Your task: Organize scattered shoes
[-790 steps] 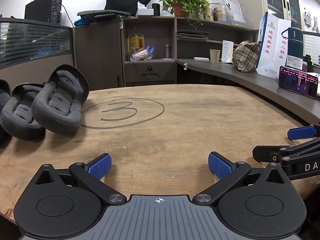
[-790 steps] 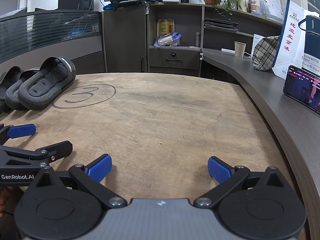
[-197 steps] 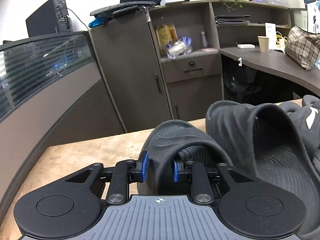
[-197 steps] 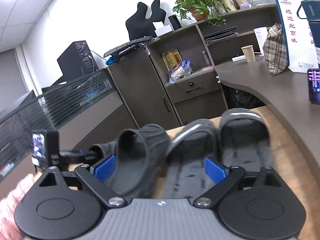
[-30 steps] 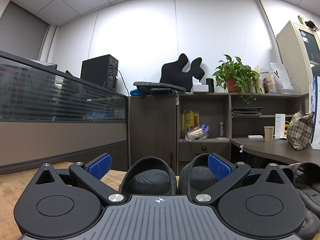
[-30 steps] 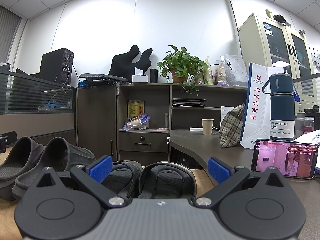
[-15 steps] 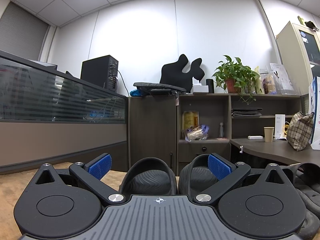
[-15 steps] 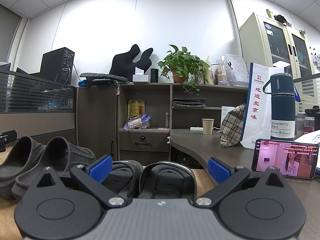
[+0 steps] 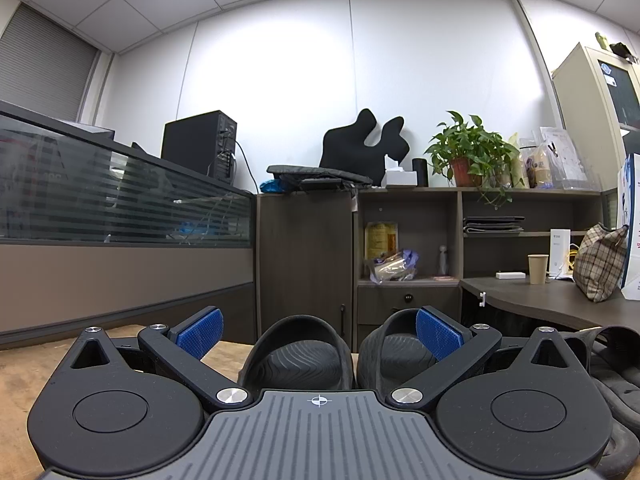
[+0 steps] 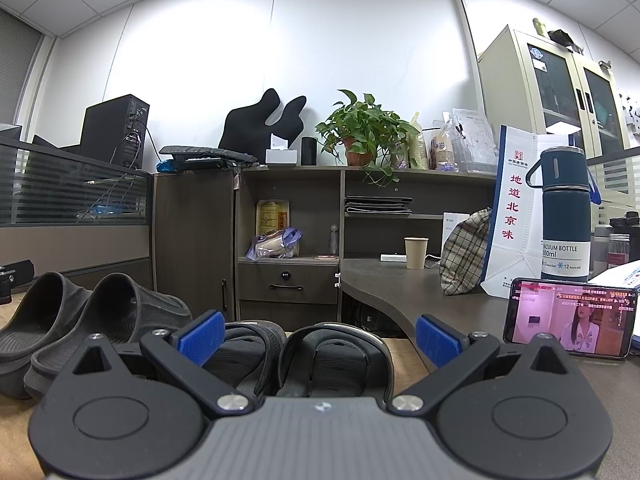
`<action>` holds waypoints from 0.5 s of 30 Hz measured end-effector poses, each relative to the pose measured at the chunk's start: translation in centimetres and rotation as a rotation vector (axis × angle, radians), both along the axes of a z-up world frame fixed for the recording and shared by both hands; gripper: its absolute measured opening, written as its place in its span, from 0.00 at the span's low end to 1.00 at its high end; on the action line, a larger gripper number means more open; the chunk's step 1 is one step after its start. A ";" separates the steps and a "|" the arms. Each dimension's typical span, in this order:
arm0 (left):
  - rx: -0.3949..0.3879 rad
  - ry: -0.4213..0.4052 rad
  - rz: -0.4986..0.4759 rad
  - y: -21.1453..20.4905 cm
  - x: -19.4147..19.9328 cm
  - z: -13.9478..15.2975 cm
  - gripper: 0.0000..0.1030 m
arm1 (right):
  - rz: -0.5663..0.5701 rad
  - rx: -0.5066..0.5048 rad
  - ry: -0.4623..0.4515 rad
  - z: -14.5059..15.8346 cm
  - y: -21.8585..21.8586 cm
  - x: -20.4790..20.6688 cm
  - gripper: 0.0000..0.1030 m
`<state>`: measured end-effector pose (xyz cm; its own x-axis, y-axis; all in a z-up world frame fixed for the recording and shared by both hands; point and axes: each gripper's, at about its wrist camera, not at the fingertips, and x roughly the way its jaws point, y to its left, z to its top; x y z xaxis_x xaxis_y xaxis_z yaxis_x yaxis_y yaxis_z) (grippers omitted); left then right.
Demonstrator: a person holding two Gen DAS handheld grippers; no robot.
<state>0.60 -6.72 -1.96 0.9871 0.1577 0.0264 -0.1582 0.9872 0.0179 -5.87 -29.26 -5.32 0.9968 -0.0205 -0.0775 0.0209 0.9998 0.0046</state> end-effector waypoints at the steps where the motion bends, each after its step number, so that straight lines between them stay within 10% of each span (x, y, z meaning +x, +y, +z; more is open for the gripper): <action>1: 0.000 -0.001 0.000 0.0 0.0 0.0 1.00 | 0.000 0.000 -0.001 0.0 -0.1 -0.1 1.00; 15: 0.000 -0.012 -0.001 0.2 -0.1 -0.1 1.00 | 0.000 -0.001 0.001 0.1 0.2 -0.1 1.00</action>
<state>0.46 -6.49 -2.10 0.9868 0.1571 0.0383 -0.1578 0.9873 0.0158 -5.96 -29.06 -5.24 0.9967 -0.0206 -0.0787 0.0210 0.9998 0.0038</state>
